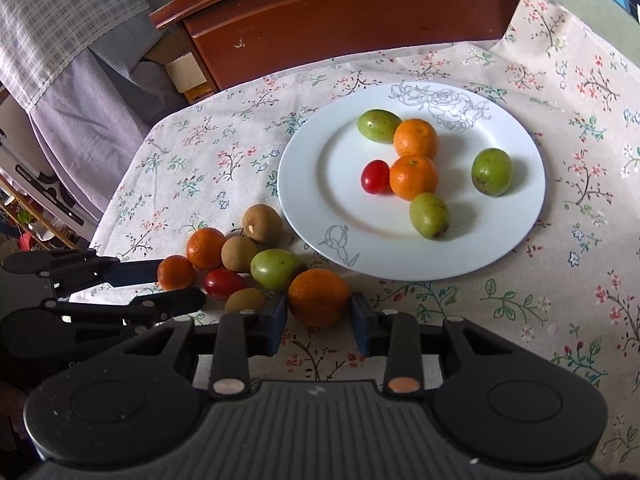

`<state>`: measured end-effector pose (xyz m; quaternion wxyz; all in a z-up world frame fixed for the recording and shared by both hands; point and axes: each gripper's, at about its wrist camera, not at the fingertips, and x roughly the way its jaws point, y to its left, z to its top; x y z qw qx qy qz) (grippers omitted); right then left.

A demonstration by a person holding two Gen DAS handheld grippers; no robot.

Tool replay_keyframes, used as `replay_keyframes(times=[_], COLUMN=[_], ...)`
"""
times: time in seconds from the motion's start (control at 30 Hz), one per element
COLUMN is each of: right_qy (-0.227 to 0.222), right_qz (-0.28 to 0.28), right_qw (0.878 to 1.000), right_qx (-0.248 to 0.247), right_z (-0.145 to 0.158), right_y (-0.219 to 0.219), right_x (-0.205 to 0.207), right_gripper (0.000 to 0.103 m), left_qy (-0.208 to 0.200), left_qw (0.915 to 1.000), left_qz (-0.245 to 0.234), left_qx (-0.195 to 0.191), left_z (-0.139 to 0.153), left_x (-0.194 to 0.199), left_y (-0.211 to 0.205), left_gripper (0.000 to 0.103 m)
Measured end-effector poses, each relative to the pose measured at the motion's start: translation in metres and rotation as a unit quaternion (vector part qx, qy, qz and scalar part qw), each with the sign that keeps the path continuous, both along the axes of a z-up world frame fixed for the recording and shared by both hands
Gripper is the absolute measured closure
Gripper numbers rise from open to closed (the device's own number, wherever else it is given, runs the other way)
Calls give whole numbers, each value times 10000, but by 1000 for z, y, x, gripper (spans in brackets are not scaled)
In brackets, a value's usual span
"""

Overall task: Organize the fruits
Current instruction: 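Grasp a tangerine with the right tool while the left tool grasps another tangerine, then carry both tangerines over the white plate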

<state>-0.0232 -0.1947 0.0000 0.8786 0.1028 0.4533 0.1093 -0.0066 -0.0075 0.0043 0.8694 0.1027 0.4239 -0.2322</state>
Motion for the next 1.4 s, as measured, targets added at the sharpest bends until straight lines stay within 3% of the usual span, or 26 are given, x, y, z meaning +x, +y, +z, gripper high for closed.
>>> replay_keyframes(times=[0.1, 0.77, 1.4], right_qy=[-30, -266, -751], right_qz=[17, 31, -238], right_qw=[10000, 9996, 9967], right_qx=[-39, 37, 195], right_z=[0, 15, 47], right_y=[1, 1, -20], right_x=[0, -4, 0], right_gripper=[69, 70, 70], left_qy=[-27, -158, -383], left_qw=[10000, 9987, 9957], left_qz=[-6, 227, 84], left_qx=[-8, -435, -838], left_z=[1, 26, 55], left_x=[0, 2, 9], left_y=[0, 6, -24], left_gripper=[77, 78, 77])
